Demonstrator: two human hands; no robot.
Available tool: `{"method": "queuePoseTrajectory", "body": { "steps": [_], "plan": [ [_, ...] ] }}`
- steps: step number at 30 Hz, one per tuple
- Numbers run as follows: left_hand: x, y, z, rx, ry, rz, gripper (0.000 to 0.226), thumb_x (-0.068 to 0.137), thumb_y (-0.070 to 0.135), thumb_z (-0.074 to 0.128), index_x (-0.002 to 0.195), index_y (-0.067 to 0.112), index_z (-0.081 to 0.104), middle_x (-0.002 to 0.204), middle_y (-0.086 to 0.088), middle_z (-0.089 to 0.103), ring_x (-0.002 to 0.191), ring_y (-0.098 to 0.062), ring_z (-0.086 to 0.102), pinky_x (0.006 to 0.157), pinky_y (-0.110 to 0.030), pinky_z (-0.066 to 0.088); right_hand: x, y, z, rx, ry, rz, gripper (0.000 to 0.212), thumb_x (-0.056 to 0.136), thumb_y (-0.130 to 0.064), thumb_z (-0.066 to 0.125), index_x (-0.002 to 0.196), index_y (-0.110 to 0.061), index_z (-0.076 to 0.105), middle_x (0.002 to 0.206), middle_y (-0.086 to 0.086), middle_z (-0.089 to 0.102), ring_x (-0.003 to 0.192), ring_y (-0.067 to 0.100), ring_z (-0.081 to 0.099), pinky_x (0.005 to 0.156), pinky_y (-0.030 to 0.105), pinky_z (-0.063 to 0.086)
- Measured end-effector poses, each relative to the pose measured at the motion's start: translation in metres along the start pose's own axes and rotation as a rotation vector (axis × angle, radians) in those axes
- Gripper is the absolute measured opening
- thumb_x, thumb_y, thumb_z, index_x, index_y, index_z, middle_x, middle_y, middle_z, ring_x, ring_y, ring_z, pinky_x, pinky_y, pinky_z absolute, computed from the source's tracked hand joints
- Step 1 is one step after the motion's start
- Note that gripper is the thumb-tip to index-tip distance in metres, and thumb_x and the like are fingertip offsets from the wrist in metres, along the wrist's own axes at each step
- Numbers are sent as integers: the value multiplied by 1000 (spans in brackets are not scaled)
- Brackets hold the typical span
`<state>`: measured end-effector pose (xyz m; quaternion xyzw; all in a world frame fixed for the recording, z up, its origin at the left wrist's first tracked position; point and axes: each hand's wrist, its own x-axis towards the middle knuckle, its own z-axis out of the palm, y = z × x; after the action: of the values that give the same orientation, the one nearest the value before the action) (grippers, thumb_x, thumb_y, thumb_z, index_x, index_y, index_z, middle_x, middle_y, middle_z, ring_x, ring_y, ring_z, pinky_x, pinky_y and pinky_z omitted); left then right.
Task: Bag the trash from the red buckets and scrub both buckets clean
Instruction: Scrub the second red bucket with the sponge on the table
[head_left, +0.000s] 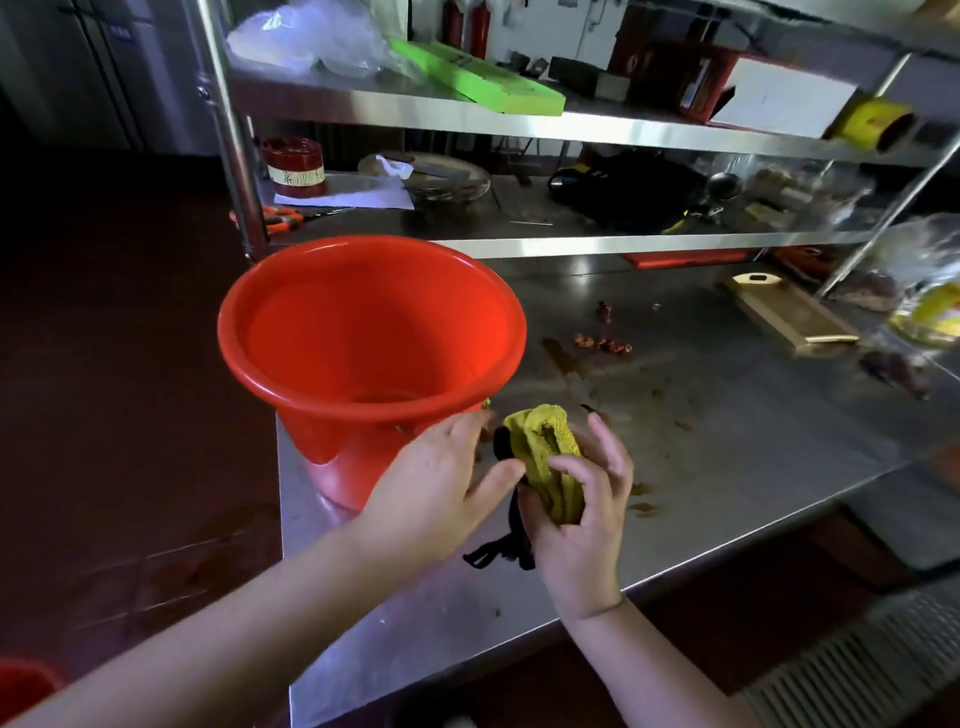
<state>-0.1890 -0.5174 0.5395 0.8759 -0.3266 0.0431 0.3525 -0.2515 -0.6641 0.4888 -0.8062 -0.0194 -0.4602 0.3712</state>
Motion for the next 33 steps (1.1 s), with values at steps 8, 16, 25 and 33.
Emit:
{"method": "queuePoseTrajectory", "body": {
  "steps": [8,16,25,33],
  "plan": [
    [7,21,37,-846,-10,-393,13,89,8,55,85,-4,57,72,-9,50,70,-15,47,69,-33,37,-9,-4,-16,277,-19,429,76,62,-44,81,118,-32,31,141,9,34,129,14,40,100,21,41],
    [11,5,83,-634,121,-454,18,92,6,52,79,19,54,69,5,52,64,-7,47,63,-19,38,11,85,-59,194,-34,789,50,78,-3,73,110,-32,48,95,19,63,81,23,62,74,29,52],
    [3,-12,201,-306,126,-684,6,91,15,56,90,11,51,72,2,55,71,-20,51,57,-17,35,-18,205,-83,-85,-585,846,35,92,-19,59,125,-28,49,121,6,61,110,20,58,90,33,47],
    [-4,-40,228,-152,81,-920,33,82,5,63,113,4,52,112,-15,55,83,-24,58,78,-35,46,-3,236,-62,-249,-831,741,36,94,-15,52,129,-22,53,123,-3,63,107,16,61,82,27,48]
  ]
}}
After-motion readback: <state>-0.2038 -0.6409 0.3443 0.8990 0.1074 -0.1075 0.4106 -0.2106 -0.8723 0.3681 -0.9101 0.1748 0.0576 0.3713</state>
